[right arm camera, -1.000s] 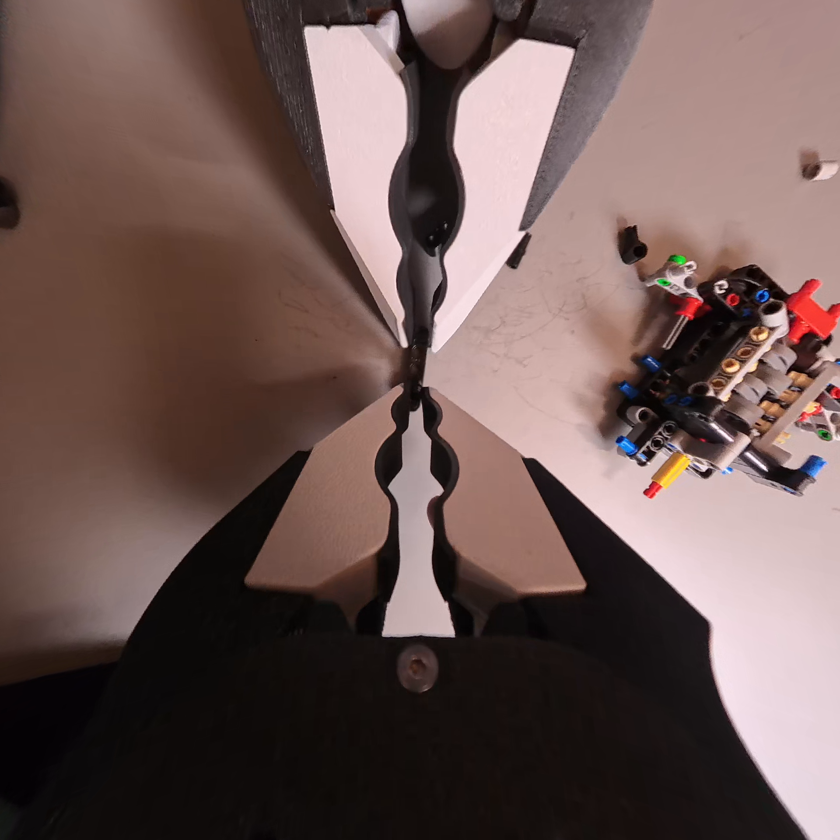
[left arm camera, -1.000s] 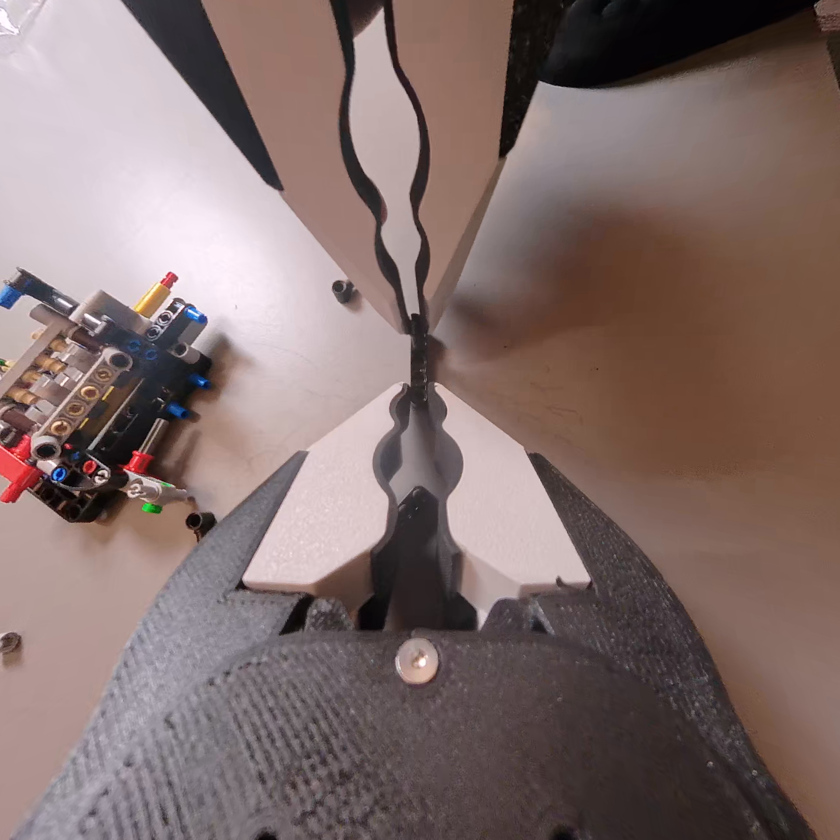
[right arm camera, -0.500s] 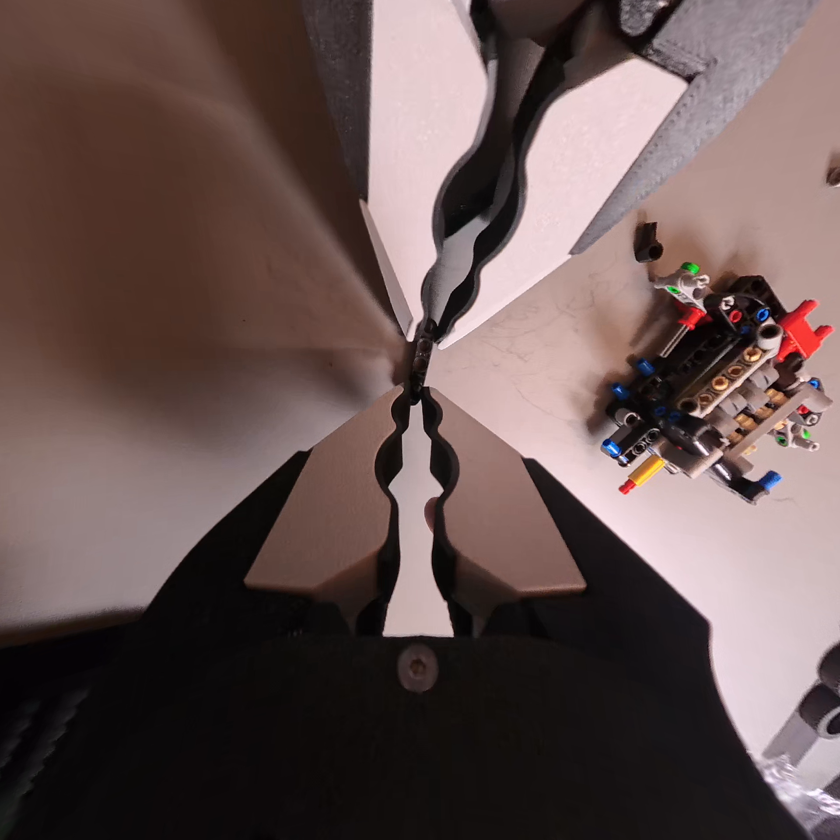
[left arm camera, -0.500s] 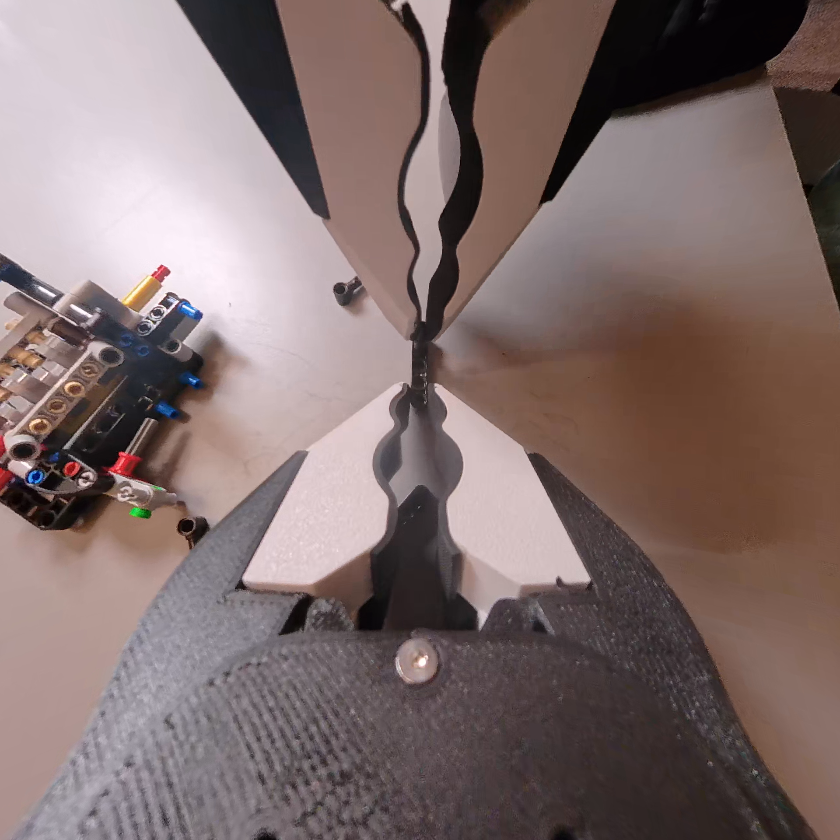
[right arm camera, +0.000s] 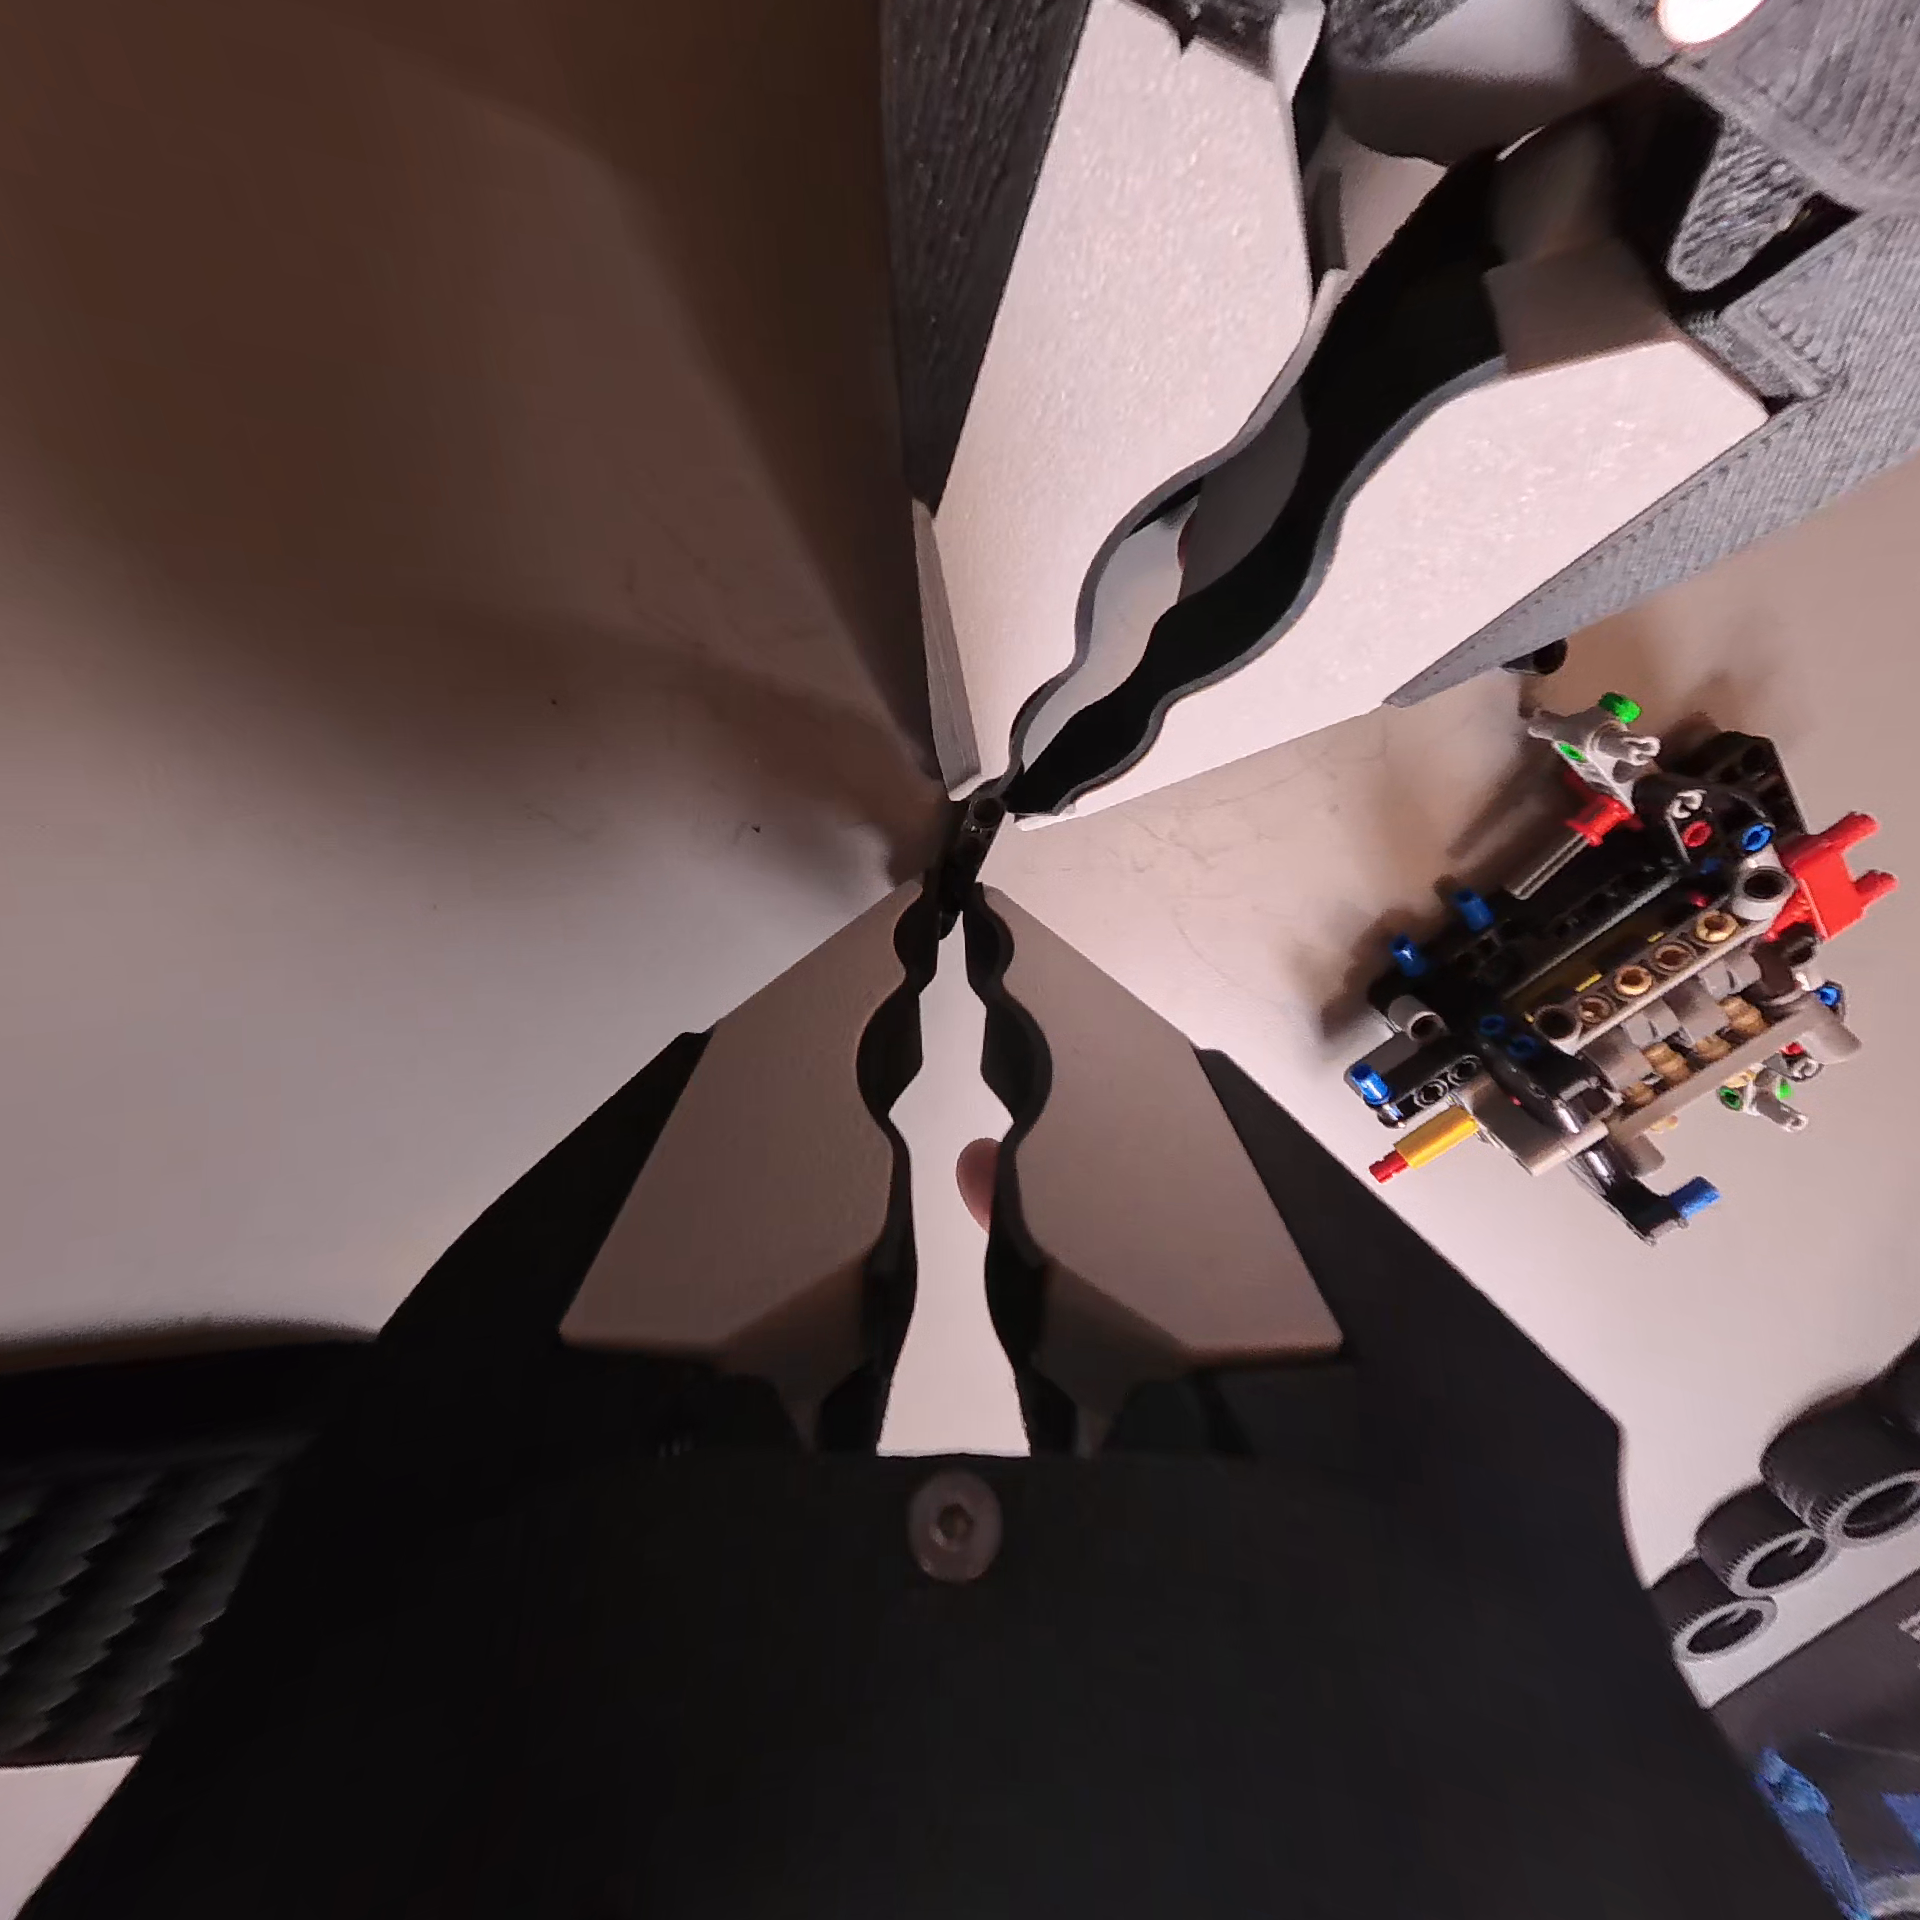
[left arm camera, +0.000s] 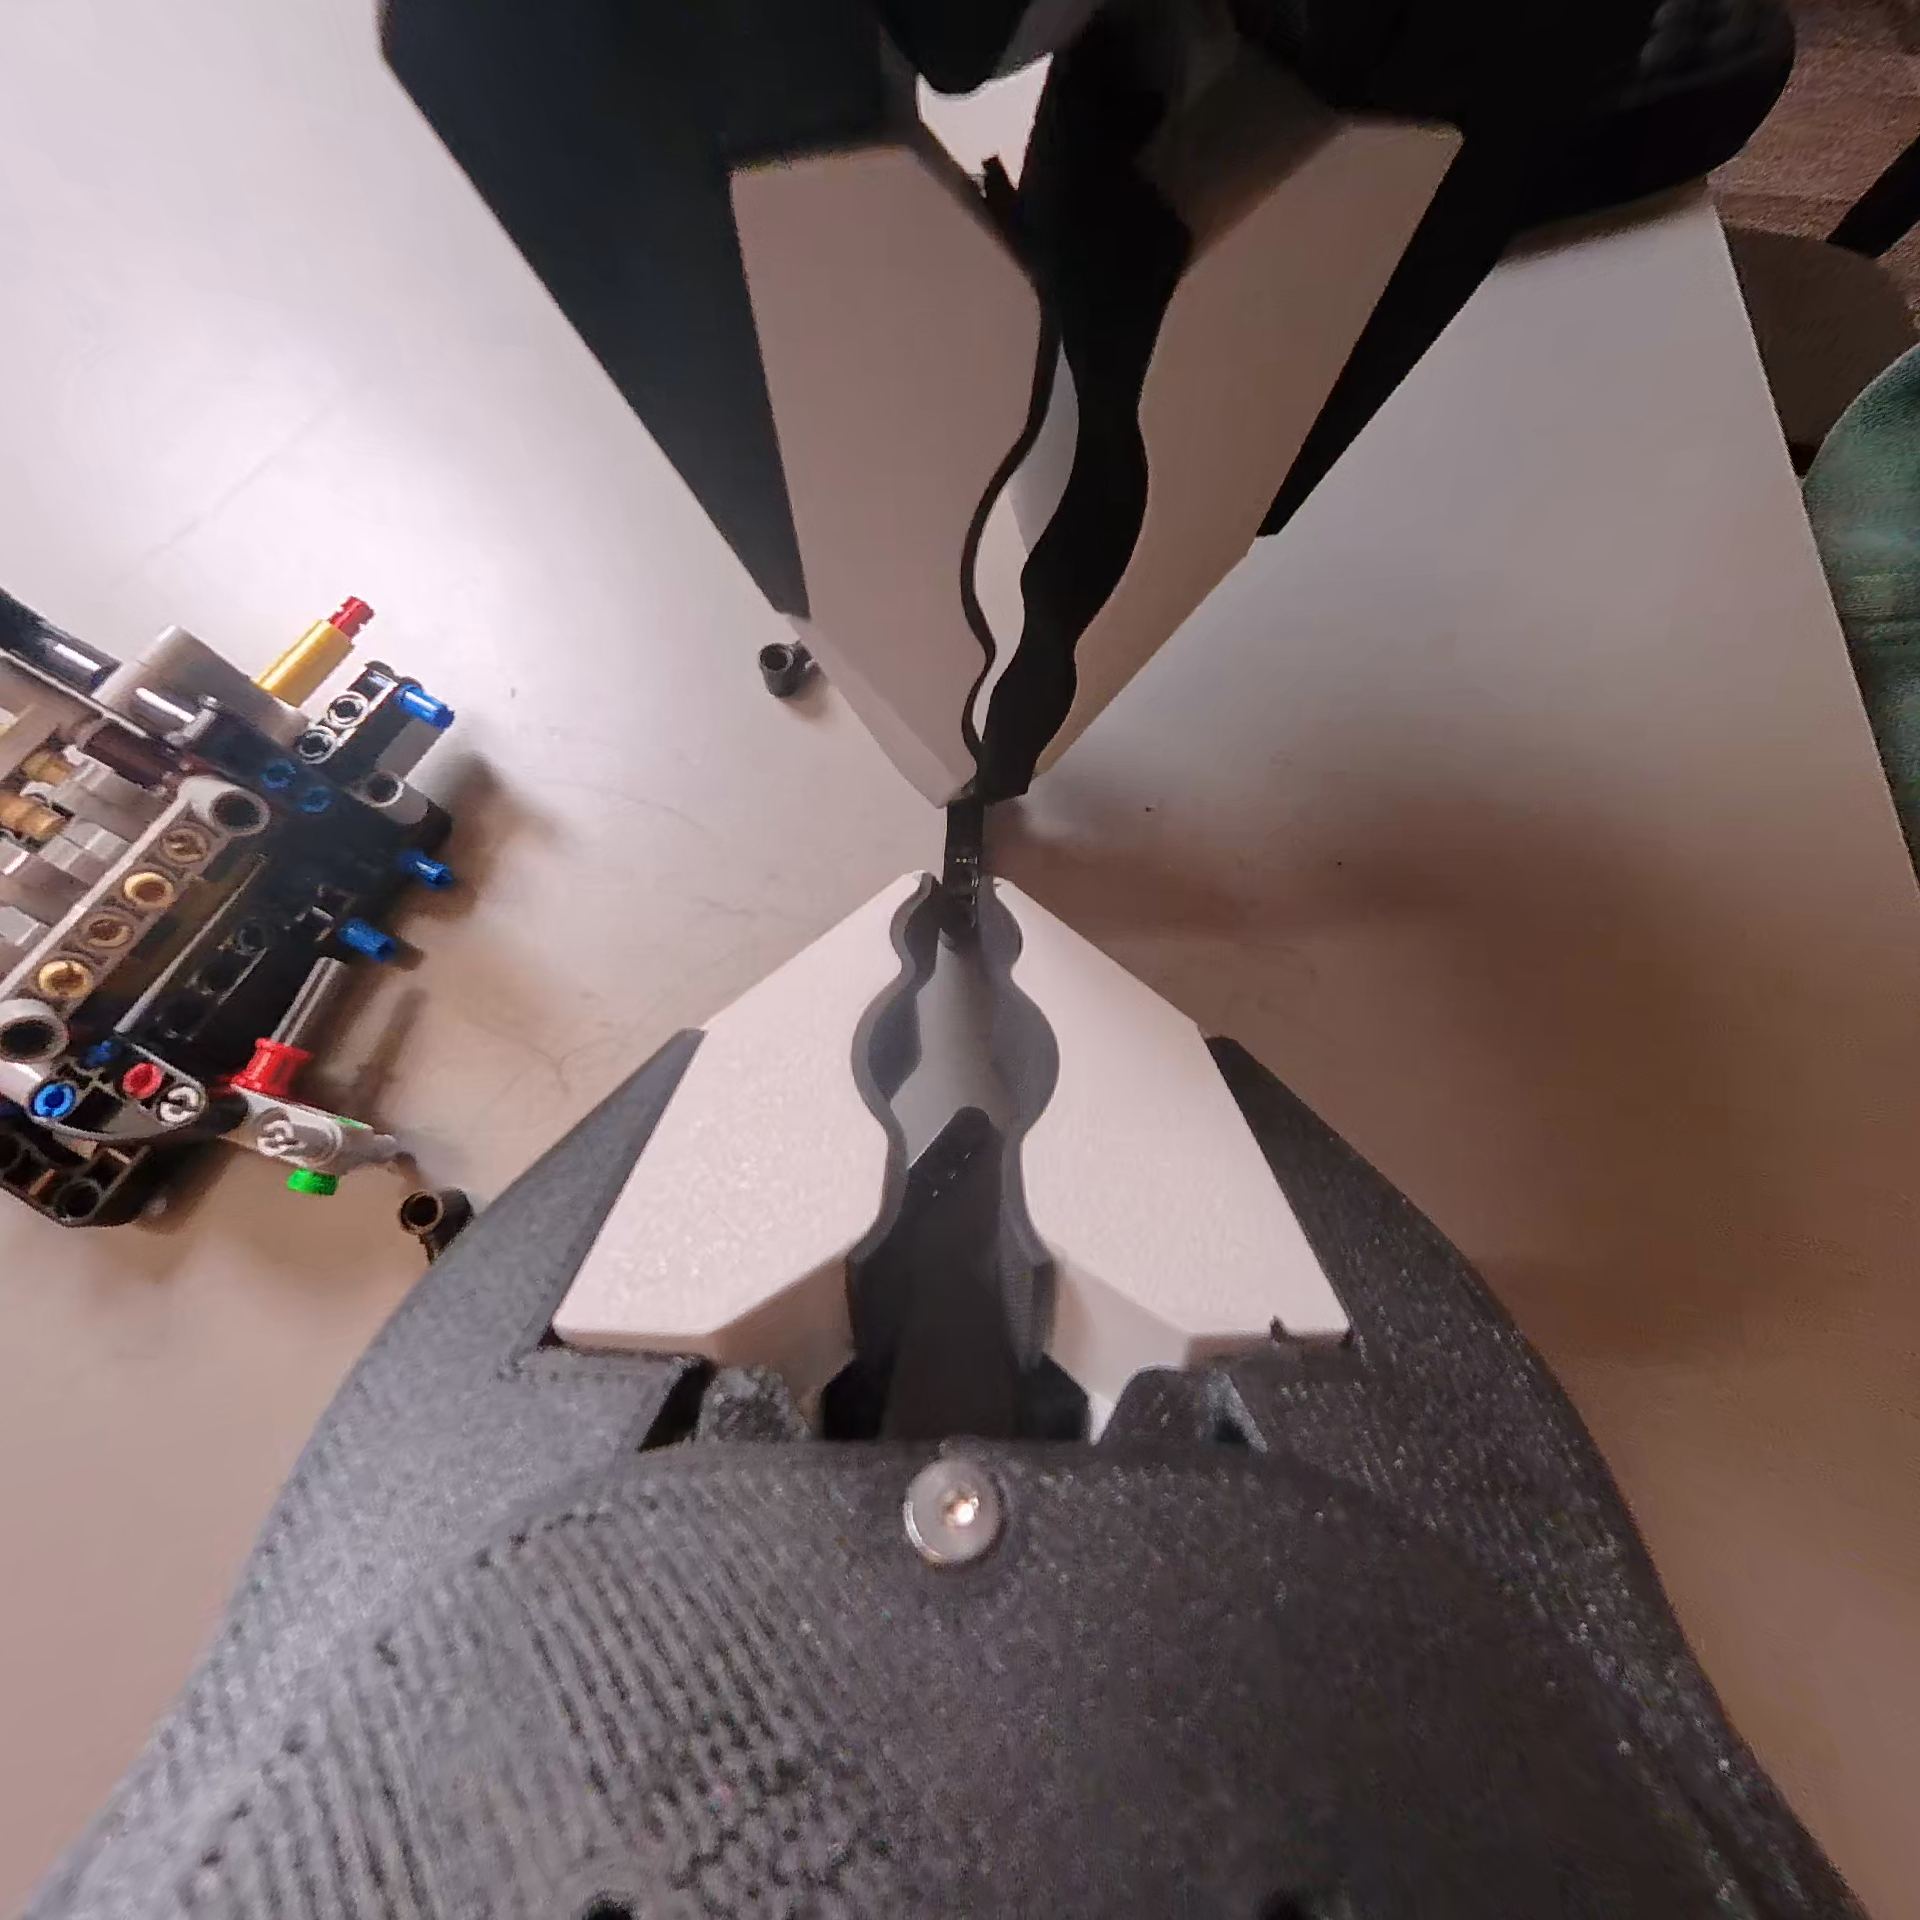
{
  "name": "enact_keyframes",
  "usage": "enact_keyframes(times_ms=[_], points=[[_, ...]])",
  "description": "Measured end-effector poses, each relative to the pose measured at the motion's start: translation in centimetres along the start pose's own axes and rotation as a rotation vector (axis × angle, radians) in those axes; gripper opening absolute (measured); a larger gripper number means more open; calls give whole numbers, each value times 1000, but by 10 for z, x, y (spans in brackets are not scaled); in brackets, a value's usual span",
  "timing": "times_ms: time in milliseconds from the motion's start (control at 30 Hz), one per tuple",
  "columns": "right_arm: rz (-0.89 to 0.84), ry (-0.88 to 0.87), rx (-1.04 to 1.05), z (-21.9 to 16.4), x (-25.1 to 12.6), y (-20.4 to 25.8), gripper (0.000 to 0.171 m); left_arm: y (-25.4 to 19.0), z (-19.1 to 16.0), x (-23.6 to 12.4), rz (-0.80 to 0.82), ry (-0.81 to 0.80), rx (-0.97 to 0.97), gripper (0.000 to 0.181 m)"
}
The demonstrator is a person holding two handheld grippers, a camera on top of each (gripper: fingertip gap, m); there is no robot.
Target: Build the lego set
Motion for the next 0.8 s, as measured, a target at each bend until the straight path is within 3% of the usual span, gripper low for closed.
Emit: enact_keyframes(times_ms=[267,400,600,800], points=[[-20,-63,76,-1,3,-1,4,1,0,0,-5,4,-17,6],[-57,-161,141,-1,-8,1,29,0,0,0,-5,6,-17,6],[-186,-215,169,-5,-15,-1,14,1,0,0,-8,7,-32,6],[-267,-164,89,-4,-7,10,14,2,0,0,-5,7,-45,6]])
Point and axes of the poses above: each gripper's, where its closed fingertips meet, x out along the fingers, z out of its top, y = z × x across the jaws, the point moved 3 cm from there along -x, back along the fingers, and after that the axes turned 7 degrees about -z, right-handed, at the moved point
